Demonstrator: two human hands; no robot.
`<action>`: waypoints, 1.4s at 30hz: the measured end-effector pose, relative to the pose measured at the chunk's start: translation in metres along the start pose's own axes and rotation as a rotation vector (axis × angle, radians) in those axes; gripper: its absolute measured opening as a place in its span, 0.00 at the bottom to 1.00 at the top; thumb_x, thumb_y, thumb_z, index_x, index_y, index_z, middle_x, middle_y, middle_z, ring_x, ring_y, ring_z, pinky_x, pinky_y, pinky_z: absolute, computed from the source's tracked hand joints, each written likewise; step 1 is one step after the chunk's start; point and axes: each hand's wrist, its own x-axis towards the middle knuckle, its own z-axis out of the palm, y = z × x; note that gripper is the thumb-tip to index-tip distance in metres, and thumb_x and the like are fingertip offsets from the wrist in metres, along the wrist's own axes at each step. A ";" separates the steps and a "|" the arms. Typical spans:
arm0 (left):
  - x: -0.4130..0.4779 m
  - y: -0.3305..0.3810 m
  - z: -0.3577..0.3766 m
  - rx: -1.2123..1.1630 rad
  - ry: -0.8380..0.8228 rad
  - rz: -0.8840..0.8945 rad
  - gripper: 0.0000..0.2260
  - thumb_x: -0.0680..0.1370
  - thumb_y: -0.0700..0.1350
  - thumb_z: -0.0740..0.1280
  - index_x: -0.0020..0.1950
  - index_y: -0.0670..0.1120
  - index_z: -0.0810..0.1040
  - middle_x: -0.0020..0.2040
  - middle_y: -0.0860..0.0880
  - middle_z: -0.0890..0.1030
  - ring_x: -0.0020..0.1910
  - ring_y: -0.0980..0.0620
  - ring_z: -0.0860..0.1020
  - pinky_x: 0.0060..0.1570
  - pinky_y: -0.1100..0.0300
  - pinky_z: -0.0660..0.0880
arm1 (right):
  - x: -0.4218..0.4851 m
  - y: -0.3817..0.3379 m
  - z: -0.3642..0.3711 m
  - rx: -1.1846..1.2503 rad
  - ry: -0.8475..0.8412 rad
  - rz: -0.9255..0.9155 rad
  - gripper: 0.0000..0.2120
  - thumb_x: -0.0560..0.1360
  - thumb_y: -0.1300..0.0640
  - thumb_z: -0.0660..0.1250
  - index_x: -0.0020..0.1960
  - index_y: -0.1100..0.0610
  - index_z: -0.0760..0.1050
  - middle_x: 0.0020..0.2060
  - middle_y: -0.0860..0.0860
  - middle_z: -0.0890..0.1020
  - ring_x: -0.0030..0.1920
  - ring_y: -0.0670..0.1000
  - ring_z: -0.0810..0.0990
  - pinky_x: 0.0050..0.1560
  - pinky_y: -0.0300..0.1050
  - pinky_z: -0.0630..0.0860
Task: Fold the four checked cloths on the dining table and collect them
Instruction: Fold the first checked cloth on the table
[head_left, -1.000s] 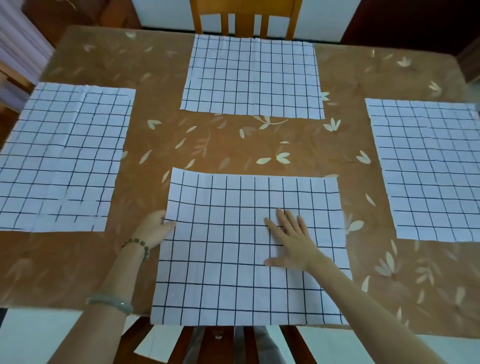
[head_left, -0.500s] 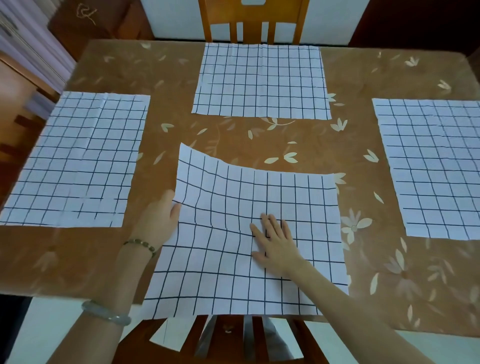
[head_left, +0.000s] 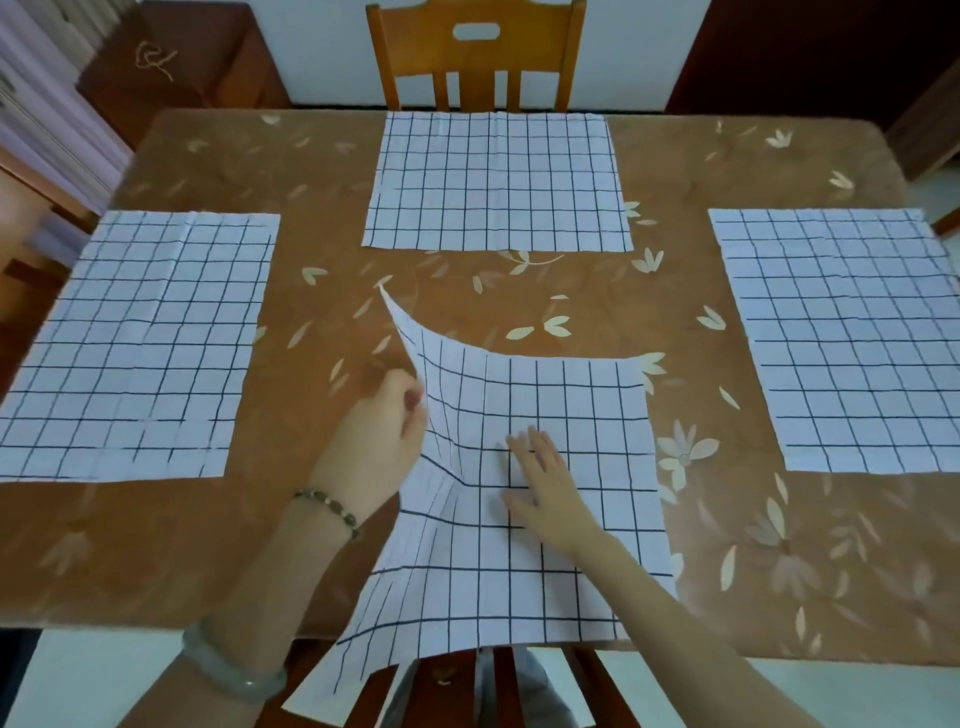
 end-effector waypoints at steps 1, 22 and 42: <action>0.000 0.013 0.005 -0.019 0.002 0.033 0.08 0.81 0.47 0.58 0.60 0.48 0.68 0.31 0.50 0.76 0.27 0.53 0.73 0.25 0.60 0.66 | -0.002 -0.001 -0.010 0.112 0.034 0.035 0.28 0.80 0.54 0.61 0.76 0.53 0.56 0.77 0.51 0.50 0.77 0.50 0.44 0.76 0.47 0.48; 0.045 0.034 0.146 -0.071 -0.183 0.246 0.19 0.81 0.50 0.59 0.71 0.47 0.67 0.66 0.50 0.71 0.67 0.51 0.68 0.67 0.57 0.65 | 0.013 0.058 -0.100 0.630 0.493 0.562 0.17 0.71 0.62 0.67 0.26 0.54 0.66 0.24 0.46 0.64 0.30 0.48 0.61 0.32 0.41 0.58; 0.077 -0.052 0.185 0.520 -0.195 0.336 0.38 0.74 0.69 0.31 0.76 0.46 0.41 0.77 0.49 0.46 0.76 0.52 0.44 0.73 0.49 0.42 | 0.017 0.082 -0.089 0.368 0.553 0.636 0.10 0.70 0.63 0.66 0.50 0.58 0.72 0.38 0.47 0.74 0.44 0.54 0.76 0.44 0.46 0.72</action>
